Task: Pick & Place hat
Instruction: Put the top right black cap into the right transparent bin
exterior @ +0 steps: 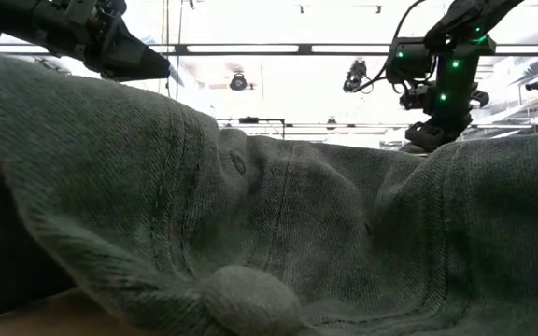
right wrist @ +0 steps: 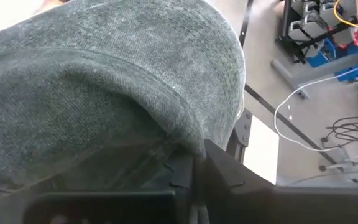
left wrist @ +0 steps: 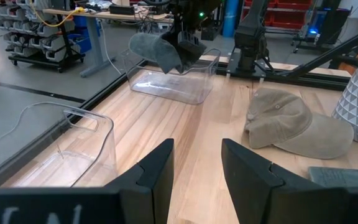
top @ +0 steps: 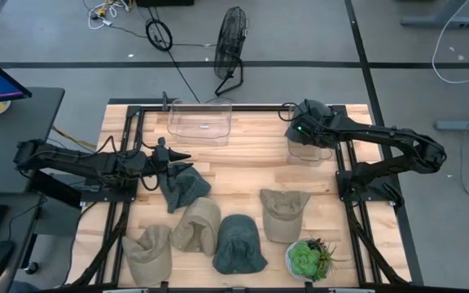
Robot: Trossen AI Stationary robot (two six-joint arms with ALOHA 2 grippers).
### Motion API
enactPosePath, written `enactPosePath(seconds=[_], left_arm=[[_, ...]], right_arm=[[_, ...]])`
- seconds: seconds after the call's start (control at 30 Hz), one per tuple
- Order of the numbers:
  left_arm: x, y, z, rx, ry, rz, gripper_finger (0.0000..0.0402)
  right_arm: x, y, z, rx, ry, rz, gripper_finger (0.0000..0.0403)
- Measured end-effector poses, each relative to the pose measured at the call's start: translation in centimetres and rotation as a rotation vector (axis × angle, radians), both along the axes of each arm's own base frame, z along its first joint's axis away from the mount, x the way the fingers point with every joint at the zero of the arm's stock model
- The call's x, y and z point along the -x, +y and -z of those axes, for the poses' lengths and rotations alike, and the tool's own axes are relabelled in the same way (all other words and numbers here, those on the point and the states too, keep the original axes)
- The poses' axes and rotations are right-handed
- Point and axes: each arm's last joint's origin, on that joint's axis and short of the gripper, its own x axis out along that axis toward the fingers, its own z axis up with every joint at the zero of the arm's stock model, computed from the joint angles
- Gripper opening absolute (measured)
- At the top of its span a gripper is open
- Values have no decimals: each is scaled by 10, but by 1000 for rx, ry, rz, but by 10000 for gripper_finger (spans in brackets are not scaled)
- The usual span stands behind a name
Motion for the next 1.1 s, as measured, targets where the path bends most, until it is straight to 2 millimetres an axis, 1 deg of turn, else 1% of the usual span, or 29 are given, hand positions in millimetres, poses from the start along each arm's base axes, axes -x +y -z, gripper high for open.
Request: enactPosePath(seconds=[0.1,0.23,0.33,0.43,0.63,0.77,0.87,0.97,1.1], left_arm=[[0,0,0,0,0,0,138],[0,0,0,0,1,0,138],[0,0,0,0,1,-1,138],[0,0,0,0,1,0,138],[0,0,0,-1,1,-1,138],[0,0,0,0,1,0,138],[0,0,0,-1,1,0,138],[0,0,0,-1,1,-1,138],[0,0,0,-1,1,0,138]], right_arm=[[0,-1,-1,31,12,11,28],[0,0,0,19,7,8,29],[0,0,0,18,8,8,38],[0,0,0,18,8,8,59],[0,0,0,19,8,7,118],[-4,2,-4,24,11,-30,142],[-12,5,-12,42,2,-93,147],[-25,6,-19,76,-12,-204,142],[-40,6,-21,-12,-43,-482,132]])
